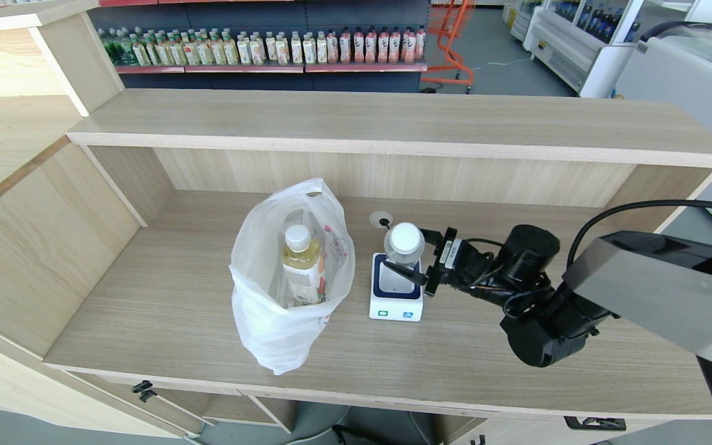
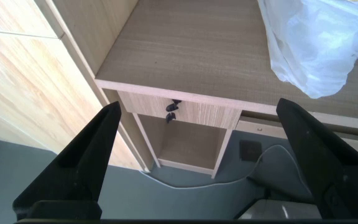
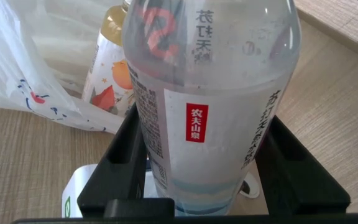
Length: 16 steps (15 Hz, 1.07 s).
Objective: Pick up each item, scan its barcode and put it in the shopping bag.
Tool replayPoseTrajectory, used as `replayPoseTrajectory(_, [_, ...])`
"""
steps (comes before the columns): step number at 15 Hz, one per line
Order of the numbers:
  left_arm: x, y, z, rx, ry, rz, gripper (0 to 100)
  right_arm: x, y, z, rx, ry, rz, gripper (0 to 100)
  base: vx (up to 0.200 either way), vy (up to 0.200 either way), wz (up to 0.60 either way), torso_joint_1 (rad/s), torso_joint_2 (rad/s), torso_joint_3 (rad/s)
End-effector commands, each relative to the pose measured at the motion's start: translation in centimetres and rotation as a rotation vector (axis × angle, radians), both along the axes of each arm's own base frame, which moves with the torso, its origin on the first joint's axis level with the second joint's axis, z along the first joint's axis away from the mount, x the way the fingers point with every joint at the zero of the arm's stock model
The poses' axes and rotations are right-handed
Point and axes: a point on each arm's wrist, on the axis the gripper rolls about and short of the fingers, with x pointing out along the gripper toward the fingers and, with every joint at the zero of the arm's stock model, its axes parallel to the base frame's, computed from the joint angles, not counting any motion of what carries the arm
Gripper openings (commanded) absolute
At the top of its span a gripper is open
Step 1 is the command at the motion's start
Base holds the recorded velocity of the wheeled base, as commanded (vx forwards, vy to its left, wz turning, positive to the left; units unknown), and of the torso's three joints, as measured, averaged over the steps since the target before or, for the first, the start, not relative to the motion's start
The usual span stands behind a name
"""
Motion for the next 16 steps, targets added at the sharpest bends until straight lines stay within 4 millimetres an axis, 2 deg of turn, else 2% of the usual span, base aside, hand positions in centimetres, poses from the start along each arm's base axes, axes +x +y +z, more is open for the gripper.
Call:
replayPoseTrajectory(1, [0.0, 0.0, 0.0, 0.0, 0.001, 0.0, 100, -0.1, 0.0, -0.1, -0.003, 0.004, 0.001, 0, 0.0, 0.0, 0.0, 0.0, 0.0, 0.0])
replayPoseTrajectory(3, [0.0, 0.0, 0.0, 0.0, 0.001, 0.0, 100, -0.2, -0.1, 0.2, 0.001, -0.003, -0.002, 0, 0.0, 0.0, 0.0, 0.0, 0.0, 0.0])
replayPoseTrajectory(5, [0.0, 0.0, 0.0, 0.0, 0.0, 0.0, 100, -1.0, -0.5, 1.9, 0.046, 0.032, -0.038, 0, 0.0, 0.0, 0.0, 0.0, 0.0, 0.0])
replayPoseTrajectory(8, [0.0, 0.0, 0.0, 0.0, 0.001, 0.0, 100, -6.4, -2.8, 7.8, 0.246, 0.246, -0.091, 0, 0.0, 0.0, 0.0, 0.0, 0.0, 0.0])
replayPoseTrajectory(10, [0.0, 0.0, 0.0, 0.0, 0.0, 0.0, 100, -9.3, -4.1, 10.1, 0.29, 0.359, -0.114, 0, 0.0, 0.0, 0.0, 0.0, 0.0, 0.0])
replayPoseTrajectory(13, [0.0, 0.0, 0.0, 0.0, 0.001, 0.0, 100, -11.9, -5.4, 11.5, 0.366, 0.52, -0.177, 0, 0.0, 0.0, 0.0, 0.0, 0.0, 0.0])
replayPoseTrajectory(16, [0.0, 0.0, 0.0, 0.0, 0.001, 0.0, 100, -12.9, -5.9, 11.8, 0.388, 0.576, -0.204, 0, 0.0, 0.0, 0.0, 0.0, 0.0, 0.0])
